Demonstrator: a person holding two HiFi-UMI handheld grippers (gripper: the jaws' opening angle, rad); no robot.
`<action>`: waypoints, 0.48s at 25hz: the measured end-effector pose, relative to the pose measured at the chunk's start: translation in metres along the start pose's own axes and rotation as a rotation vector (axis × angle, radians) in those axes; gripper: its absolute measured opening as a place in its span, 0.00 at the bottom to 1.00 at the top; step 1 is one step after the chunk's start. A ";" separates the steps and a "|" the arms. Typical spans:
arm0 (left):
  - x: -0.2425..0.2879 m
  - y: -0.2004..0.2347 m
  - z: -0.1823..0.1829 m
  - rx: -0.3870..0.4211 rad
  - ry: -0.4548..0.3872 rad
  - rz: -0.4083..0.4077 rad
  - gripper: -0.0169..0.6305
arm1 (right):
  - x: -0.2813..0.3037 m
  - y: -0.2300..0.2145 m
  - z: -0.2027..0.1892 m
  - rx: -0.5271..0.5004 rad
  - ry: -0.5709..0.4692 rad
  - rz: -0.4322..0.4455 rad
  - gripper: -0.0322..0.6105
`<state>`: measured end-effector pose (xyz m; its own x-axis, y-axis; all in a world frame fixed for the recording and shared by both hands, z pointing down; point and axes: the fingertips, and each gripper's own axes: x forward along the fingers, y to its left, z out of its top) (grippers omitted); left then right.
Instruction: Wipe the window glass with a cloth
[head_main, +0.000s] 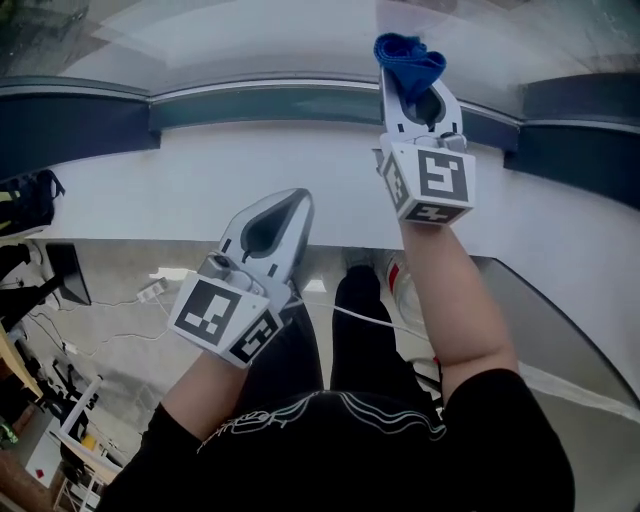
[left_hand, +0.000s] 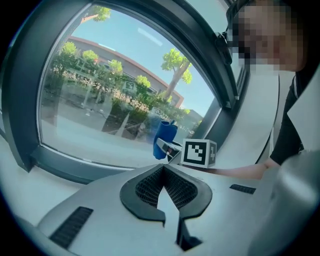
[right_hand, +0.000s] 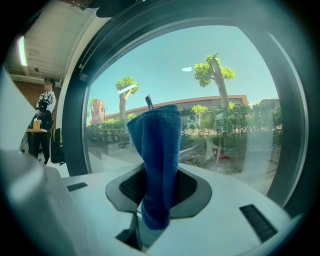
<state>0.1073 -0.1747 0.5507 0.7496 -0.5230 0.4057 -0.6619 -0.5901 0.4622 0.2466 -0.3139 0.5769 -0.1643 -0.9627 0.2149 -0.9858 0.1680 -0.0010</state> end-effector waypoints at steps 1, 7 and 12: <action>0.007 -0.005 -0.002 0.004 0.004 -0.006 0.03 | -0.002 -0.010 -0.003 0.002 -0.001 -0.009 0.20; 0.042 -0.041 -0.010 0.028 0.020 -0.035 0.03 | -0.026 -0.068 -0.016 0.018 -0.001 -0.067 0.20; 0.065 -0.071 -0.017 0.042 0.042 -0.067 0.03 | -0.044 -0.114 -0.022 0.027 -0.006 -0.118 0.20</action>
<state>0.2031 -0.1567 0.5580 0.7912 -0.4555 0.4082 -0.6090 -0.6486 0.4566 0.3666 -0.2864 0.5886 -0.0476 -0.9767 0.2090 -0.9988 0.0482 -0.0023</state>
